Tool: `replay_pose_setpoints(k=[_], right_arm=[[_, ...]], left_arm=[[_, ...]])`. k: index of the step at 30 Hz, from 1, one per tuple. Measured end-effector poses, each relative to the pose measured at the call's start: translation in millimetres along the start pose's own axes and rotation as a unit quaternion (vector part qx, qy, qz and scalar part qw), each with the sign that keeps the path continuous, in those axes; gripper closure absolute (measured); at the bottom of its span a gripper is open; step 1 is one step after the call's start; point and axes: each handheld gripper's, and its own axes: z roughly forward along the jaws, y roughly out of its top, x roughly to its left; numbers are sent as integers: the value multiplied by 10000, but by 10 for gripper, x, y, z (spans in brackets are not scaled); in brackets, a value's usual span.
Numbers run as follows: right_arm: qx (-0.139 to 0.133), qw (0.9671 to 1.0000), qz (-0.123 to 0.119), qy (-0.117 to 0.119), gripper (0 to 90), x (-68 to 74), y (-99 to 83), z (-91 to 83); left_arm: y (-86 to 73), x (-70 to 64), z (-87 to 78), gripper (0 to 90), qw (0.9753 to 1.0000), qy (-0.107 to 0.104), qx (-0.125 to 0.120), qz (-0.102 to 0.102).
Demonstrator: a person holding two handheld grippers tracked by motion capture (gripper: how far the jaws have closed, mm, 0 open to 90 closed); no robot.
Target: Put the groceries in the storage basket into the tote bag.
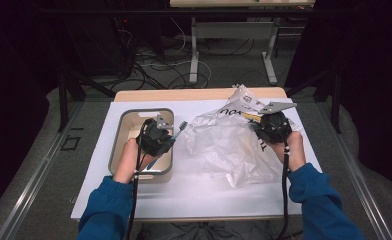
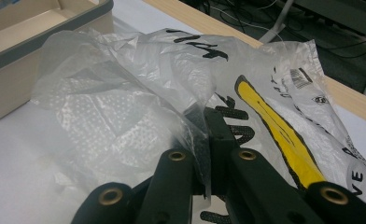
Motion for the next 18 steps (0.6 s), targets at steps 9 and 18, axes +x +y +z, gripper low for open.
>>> replay_pose_setpoints(k=[9, 18], right_arm=[[25, 10000, -1, -23, 900, 11, 4, -2], [0, 10000, -16, -6, 900, 22, 3, 12]], left_arm=[[52, -133, 1, 792, 9996, -223, -45, 183], [87, -244, 61, 792, 9990, -367, -44, 238]])
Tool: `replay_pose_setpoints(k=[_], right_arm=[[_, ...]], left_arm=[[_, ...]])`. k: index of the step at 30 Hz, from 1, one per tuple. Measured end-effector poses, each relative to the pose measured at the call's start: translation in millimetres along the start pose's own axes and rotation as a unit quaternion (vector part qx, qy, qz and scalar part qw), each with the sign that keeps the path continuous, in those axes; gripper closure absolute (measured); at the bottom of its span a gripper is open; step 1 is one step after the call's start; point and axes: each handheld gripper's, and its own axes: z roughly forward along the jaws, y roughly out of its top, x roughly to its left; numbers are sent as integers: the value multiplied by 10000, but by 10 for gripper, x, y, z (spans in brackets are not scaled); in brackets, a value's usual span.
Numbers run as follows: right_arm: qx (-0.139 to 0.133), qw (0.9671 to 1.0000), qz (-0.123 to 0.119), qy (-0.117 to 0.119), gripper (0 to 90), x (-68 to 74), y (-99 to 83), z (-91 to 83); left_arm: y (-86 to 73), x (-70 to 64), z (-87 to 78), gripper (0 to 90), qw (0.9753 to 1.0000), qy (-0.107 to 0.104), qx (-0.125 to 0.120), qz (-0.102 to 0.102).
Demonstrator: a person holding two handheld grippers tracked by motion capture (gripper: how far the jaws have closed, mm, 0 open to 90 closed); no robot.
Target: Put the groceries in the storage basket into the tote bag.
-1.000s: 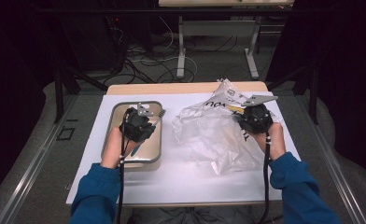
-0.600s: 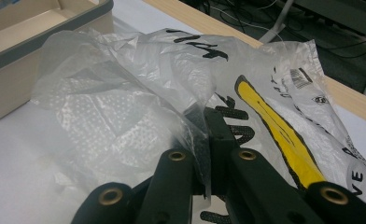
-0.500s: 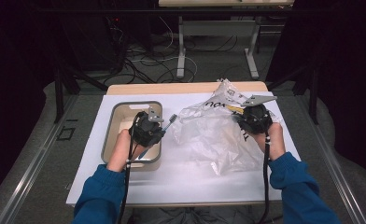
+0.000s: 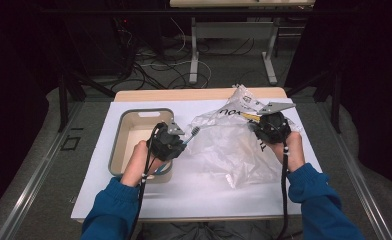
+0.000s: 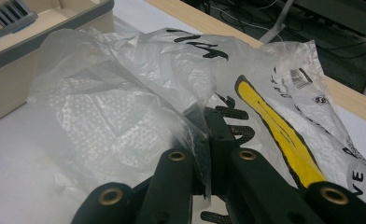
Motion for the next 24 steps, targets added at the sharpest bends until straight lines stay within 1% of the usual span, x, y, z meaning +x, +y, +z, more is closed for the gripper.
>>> replay_pose_setpoints(k=[2, 3, 4, 5, 6, 7, 8, 11, 12, 13, 14, 15, 18, 20, 22, 23, 24], right_arm=[[4, 10000, 1, 2, 900, 2, 1, 0], [4, 10000, -8, -2, 900, 2, 1, 0], [5, 10000, -10, -3, 900, 2, 1, -1], [2, 10000, 0, 2, 900, 3, 1, 0], [-1, 10000, 3, 3, 900, 3, 1, -1], [-10, 10000, 7, 2, 900, 3, 1, 1], [-11, 10000, 6, 1, 900, 3, 1, 2], [-12, 10000, -36, 3, 900, 2, 2, 2], [-24, 10000, -42, 3, 900, 5, 2, 4], [-8, 10000, -25, 8, 900, 11, 3, 4], [-13, 10000, -30, 11, 900, 13, 4, 5], [-18, 10000, -39, 15, 900, 14, 4, 5], [-20, 10000, -43, 18, 900, 17, 4, 8], [-23, 10000, -40, 17, 900, 21, 4, 9], [-19, 10000, -43, 19, 900, 21, 4, 8], [-17, 10000, -44, 20, 900, 22, 4, 6], [-20, 10000, -43, 19, 900, 23, 5, 7]], left_arm=[[10, -21, 23, 792, 10000, -43, -17, 32], [19, -18, 16, 792, 9999, -88, 84, 97], [19, -35, 31, 792, 9999, -76, 33, 70], [26, -40, 38, 792, 9999, -62, 6, 114], [30, -58, 43, 792, 10000, -74, -16, 36], [41, -61, 40, 792, 9999, -134, 46, 70], [45, -69, 47, 792, 9999, -103, 15, 115], [62, -117, 78, 792, 9998, -158, -24, 121], [70, -133, 89, 792, 9998, -149, -30, 152], [77, -144, 96, 792, 9996, -184, 50, 225], [86, -159, 108, 792, 9995, -191, 52, 228], [91, -172, 126, 792, 9994, -207, 29, 273], [107, -225, 182, 792, 9992, -252, 31, 302], [122, -240, 217, 792, 9988, -255, 63, 402], [135, -264, 259, 792, 9986, -278, 94, 429], [138, -288, 284, 792, 9990, -283, 26, 333], [145, -299, 310, 792, 9989, -244, 39, 408]])
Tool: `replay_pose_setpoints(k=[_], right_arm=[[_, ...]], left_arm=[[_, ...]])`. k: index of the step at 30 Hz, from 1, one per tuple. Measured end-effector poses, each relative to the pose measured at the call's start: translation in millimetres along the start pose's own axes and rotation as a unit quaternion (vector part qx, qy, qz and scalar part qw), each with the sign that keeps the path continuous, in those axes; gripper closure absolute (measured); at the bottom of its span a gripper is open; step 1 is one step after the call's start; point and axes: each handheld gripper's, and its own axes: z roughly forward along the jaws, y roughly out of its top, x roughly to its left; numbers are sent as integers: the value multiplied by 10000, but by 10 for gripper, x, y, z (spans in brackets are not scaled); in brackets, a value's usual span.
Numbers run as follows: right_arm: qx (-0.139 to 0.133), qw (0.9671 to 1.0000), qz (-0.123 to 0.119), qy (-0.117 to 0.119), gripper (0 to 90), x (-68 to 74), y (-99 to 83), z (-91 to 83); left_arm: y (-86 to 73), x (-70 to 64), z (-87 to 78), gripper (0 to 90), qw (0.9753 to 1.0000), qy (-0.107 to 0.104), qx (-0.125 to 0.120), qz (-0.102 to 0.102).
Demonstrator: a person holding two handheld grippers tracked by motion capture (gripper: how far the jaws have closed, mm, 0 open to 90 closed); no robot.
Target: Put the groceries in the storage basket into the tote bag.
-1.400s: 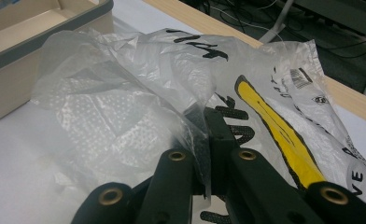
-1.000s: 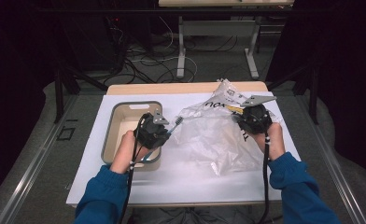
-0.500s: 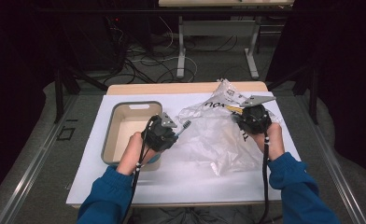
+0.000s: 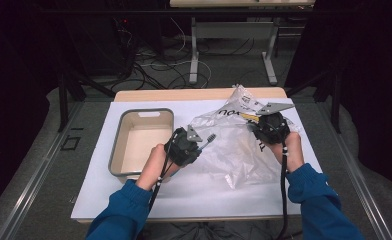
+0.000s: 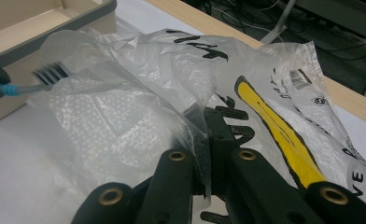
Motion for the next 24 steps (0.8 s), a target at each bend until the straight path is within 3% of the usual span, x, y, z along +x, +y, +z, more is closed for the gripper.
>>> replay_pose_setpoints(k=[3, 4, 6, 12, 14, 15, 17, 24], right_arm=[[5, 10000, 0, 3, 900, -1, 0, -2], [2, 10000, 2, 3, 900, 1, -1, 0], [4, 10000, -19, 1, 900, 6, 0, 1], [35, 10000, -10, -12, 900, 22, 1, 9], [39, 10000, -14, 1, 900, 27, 4, 6], [37, 10000, -26, -3, 900, 28, 5, 5], [27, 10000, -32, 16, 900, 34, 6, 8], [6, 10000, -28, 17, 900, 40, 4, 11]], left_arm=[[21, -18, 67, 793, 10000, 41, 69, 31], [24, -37, 105, 792, 10000, 39, -29, -64], [39, -37, 145, 793, 9999, 39, 123, 44], [82, -48, 284, 792, 9998, 165, 80, -97], [105, -54, 323, 793, 9998, 160, 55, -115], [118, -66, 342, 793, 9996, 144, -31, -227], [151, -64, 365, 793, 9998, 151, 8, -153], [250, -107, 473, 792, 9994, 175, -175, -244]])
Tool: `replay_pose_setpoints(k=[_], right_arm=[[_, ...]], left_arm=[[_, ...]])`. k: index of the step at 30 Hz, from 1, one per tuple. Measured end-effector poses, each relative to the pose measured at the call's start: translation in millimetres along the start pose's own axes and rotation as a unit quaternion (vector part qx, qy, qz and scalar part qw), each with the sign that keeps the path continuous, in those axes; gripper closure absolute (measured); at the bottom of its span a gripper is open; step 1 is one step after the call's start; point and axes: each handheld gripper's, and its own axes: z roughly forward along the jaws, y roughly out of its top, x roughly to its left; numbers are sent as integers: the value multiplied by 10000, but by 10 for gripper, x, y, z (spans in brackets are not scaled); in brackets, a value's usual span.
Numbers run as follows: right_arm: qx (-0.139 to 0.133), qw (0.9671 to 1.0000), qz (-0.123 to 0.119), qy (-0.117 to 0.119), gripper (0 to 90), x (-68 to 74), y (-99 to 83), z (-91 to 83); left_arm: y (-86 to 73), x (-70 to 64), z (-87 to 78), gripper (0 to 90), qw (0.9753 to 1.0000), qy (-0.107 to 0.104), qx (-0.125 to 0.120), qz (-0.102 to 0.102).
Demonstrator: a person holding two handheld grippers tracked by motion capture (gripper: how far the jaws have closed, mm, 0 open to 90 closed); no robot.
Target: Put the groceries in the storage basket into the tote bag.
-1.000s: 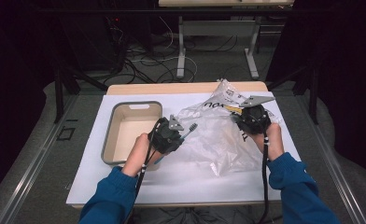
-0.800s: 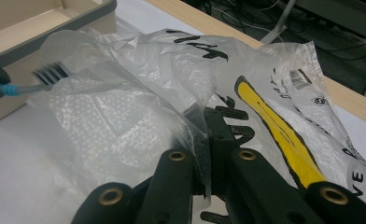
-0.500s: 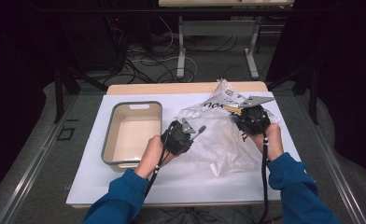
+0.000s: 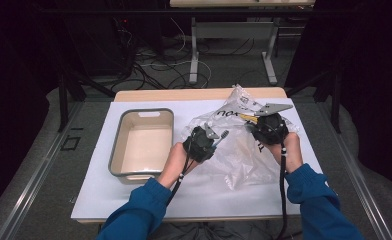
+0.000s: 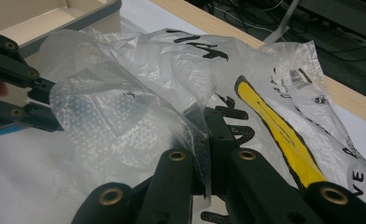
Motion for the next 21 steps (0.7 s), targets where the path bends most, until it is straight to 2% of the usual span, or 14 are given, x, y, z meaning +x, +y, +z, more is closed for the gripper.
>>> replay_pose_setpoints(k=[3, 8, 9, 10, 14, 18, 19, 21], right_arm=[[-6, 10000, -23, 33, 900, 7, 2, -3], [-19, 10000, -55, 78, 900, 15, 8, -8], [-15, 9999, -46, 95, 900, 19, 8, -4], [-20, 9999, -53, 87, 900, 18, 7, 0], [14, 10000, -67, 71, 900, 37, 3, 23], [11, 9999, -60, 97, 900, 39, 3, 28], [4, 9999, -64, 93, 900, 34, 2, 25], [1, 9999, -70, 100, 900, 31, 1, 25]], left_arm=[[28, 1, 50, 792, 10000, 90, 4, -6], [64, -4, 147, 792, 9999, 55, 28, -94], [77, 1, 165, 792, 9999, 100, 25, -27], [87, 0, 176, 792, 9999, 86, 32, -90], [134, 6, 230, 792, 9998, 131, 60, -135], [177, 17, 266, 792, 9996, 220, -65, -172], [190, 23, 269, 792, 9996, 191, -20, -206], [203, 25, 301, 792, 9993, 206, -107, -306]])
